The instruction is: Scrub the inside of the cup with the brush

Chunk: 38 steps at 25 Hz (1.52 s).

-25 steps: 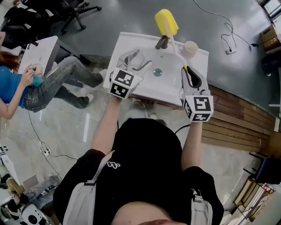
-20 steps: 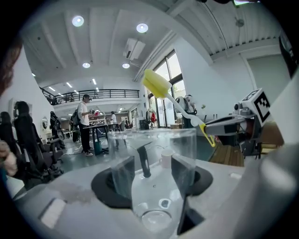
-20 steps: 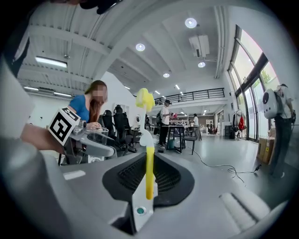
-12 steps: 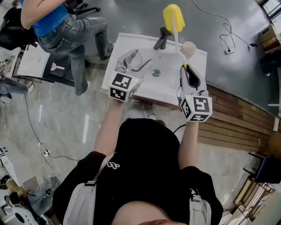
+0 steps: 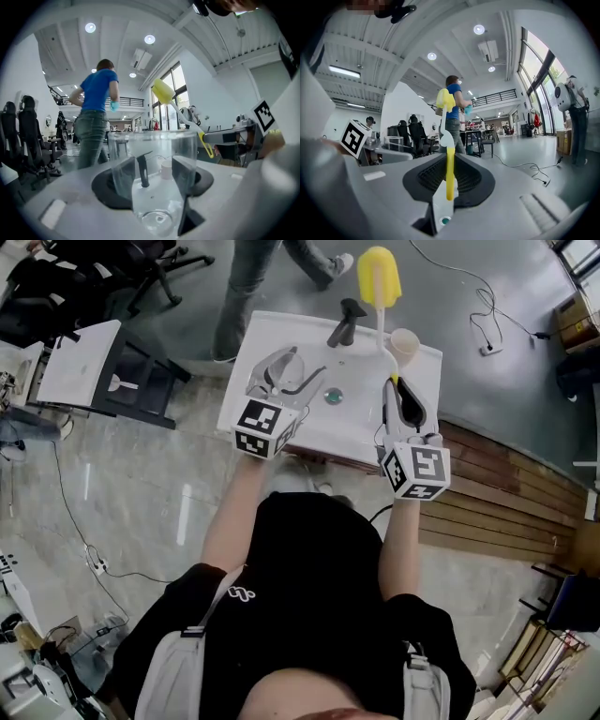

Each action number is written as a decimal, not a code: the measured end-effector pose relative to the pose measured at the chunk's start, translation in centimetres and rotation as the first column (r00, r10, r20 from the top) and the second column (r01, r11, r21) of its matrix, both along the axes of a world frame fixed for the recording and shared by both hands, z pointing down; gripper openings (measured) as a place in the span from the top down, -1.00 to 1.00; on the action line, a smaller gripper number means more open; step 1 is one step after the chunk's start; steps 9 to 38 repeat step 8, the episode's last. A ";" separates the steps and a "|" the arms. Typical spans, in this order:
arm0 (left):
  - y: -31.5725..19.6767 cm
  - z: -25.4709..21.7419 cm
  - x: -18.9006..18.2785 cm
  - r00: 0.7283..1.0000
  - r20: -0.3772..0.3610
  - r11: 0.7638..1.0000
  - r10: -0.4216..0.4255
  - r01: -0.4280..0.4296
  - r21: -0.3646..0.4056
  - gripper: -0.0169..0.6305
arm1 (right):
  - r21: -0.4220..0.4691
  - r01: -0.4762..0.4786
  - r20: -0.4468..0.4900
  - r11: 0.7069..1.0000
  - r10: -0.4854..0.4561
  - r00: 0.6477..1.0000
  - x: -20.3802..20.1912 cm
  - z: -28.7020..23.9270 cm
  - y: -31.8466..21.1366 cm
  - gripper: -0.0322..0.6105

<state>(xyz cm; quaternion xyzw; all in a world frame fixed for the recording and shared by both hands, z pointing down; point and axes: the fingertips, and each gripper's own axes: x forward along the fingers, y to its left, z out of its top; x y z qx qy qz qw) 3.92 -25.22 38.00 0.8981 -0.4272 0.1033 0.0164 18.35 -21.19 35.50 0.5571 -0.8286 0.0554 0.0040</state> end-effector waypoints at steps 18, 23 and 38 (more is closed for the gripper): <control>-0.6 0.3 -1.1 1.000 0.000 1.000 -0.016 0.016 0.001 0.11 | 0.006 0.016 0.032 1.000 -0.016 0.999 -0.8 0.0 -1.0 0.75; -0.6 0.3 -1.1 1.000 0.000 1.000 -0.016 0.016 0.001 0.11 | 0.006 0.016 0.032 1.000 -0.016 0.999 -0.8 0.0 -1.0 0.75; -0.6 0.3 -1.1 1.000 0.000 1.000 -0.016 0.016 0.001 0.11 | 0.006 0.016 0.032 1.000 -0.016 0.999 -0.8 0.0 -1.0 0.75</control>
